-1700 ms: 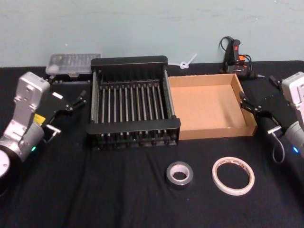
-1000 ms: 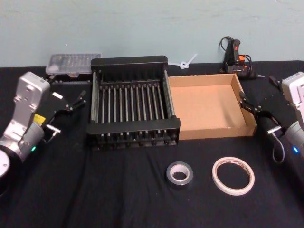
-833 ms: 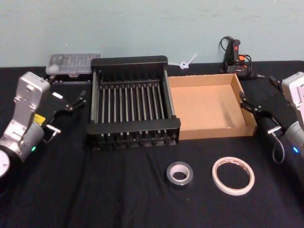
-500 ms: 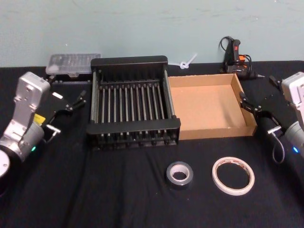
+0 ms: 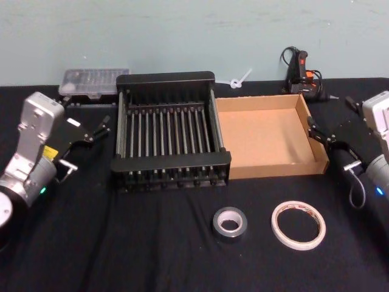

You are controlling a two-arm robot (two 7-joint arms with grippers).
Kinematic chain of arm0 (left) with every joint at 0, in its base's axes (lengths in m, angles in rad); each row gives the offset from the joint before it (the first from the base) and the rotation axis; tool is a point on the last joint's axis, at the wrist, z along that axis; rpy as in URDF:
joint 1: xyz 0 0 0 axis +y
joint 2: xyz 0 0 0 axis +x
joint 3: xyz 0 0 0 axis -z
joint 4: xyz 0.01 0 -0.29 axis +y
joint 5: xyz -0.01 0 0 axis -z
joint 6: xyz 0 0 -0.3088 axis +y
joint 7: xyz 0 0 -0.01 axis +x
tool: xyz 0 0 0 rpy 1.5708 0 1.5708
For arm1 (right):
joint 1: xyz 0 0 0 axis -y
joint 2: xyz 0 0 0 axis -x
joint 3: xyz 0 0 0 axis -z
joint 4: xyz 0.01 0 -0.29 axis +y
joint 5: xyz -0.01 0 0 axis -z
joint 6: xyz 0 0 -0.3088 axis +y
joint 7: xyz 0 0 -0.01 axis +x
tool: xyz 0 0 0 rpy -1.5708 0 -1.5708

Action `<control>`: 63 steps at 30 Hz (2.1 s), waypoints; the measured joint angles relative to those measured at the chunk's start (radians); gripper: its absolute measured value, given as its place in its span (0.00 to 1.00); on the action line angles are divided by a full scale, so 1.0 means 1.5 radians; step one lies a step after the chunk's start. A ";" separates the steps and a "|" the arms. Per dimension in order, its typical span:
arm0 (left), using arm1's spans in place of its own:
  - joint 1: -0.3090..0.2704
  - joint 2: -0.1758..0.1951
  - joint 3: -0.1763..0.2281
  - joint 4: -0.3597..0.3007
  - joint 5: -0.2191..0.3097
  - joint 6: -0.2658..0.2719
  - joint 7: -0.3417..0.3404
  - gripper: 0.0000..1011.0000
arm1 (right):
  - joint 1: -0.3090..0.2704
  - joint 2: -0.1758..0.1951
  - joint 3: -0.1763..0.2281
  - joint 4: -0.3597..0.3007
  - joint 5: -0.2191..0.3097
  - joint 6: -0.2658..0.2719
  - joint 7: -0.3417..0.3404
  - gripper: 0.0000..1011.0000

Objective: Pick up the white tape and place it into the black box , Pick up the silver tape and place it into the brown box.

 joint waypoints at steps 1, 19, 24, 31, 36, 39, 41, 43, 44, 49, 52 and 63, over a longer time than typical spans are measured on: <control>0.000 0.000 0.000 0.000 0.000 0.000 0.000 0.99 | -0.002 0.000 0.004 -0.002 0.000 0.001 0.002 0.99; 0.000 0.000 0.000 0.000 0.000 0.000 0.000 0.99 | -0.100 0.043 0.078 -0.130 0.061 0.050 0.049 0.99; 0.000 0.000 0.000 0.000 0.000 0.000 0.000 0.99 | -0.148 0.066 0.106 -0.177 0.079 0.063 0.063 0.99; 0.000 0.000 0.000 0.000 0.000 0.000 0.000 0.99 | -0.207 0.096 0.134 -0.222 0.088 0.068 0.085 0.99; 0.000 0.000 0.000 0.000 0.000 0.000 0.000 0.99 | -0.248 0.114 0.149 -0.244 0.090 0.077 0.101 0.99; 0.000 0.000 0.000 0.000 0.000 0.000 0.000 0.99 | -0.263 0.117 0.154 -0.250 0.092 0.083 0.106 0.99; 0.000 0.000 0.000 0.000 0.000 0.000 0.000 0.99 | -0.274 0.119 0.157 -0.254 0.094 0.089 0.113 0.99; 0.000 0.000 0.000 0.000 0.000 0.000 0.000 0.99 | -0.282 0.119 0.156 -0.255 0.094 0.096 0.120 0.99; 0.000 0.000 0.000 0.000 0.000 0.000 0.000 0.99 | -0.283 0.119 0.155 -0.255 0.094 0.099 0.122 0.99; 0.000 0.000 0.000 0.000 0.000 0.000 0.000 0.99 | -0.287 0.113 0.150 -0.253 0.092 0.110 0.136 0.99; 0.000 0.000 0.000 0.000 0.000 0.000 0.000 0.99 | -0.288 0.108 0.146 -0.249 0.089 0.117 0.146 0.99; 0.000 0.000 0.000 0.000 0.000 0.000 0.000 0.99 | -0.277 0.089 0.140 -0.230 0.075 0.144 0.172 0.99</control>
